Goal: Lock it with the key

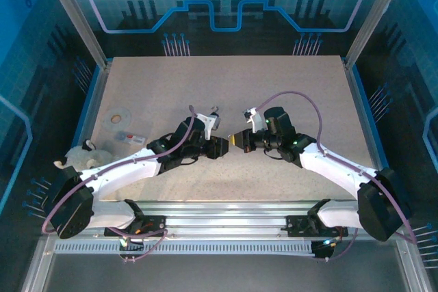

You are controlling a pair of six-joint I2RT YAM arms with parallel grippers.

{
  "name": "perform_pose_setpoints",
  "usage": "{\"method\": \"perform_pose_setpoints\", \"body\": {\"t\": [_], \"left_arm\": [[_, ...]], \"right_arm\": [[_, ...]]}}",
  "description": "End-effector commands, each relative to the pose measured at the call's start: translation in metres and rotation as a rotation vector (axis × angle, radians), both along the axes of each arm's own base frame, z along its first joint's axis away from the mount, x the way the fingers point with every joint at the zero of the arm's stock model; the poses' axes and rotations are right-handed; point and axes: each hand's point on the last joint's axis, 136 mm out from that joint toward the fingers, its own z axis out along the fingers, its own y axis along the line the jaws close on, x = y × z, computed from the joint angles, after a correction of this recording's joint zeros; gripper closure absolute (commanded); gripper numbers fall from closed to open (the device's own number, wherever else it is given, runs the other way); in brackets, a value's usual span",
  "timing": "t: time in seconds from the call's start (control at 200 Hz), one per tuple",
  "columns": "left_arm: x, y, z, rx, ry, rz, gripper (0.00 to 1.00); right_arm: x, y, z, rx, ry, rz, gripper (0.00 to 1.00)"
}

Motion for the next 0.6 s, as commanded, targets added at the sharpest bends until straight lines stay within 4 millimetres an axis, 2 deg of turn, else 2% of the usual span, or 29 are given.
{"method": "perform_pose_setpoints", "body": {"t": [0.0, 0.26, 0.365, 0.595], "left_arm": [[-0.0049, -0.0069, 0.0161, -0.056, -0.036, -0.039, 0.64], [-0.0070, -0.0065, 0.0165, -0.062, -0.038, -0.045, 0.60], [-0.0081, -0.0056, 0.0184, -0.062, -0.046, -0.047, 0.53], [-0.0135, -0.0021, 0.0185, -0.060, -0.051, -0.060, 0.46]], "right_arm": [[-0.0059, 0.0100, 0.0120, 0.038, -0.022, 0.049, 1.00], [-0.0067, 0.0109, 0.0127, 0.045, -0.018, 0.053, 1.00], [-0.0059, 0.0083, 0.0141, 0.042, -0.026, 0.044, 1.00], [-0.0050, 0.0050, 0.0172, 0.062, -0.028, 0.037, 1.00]]}}
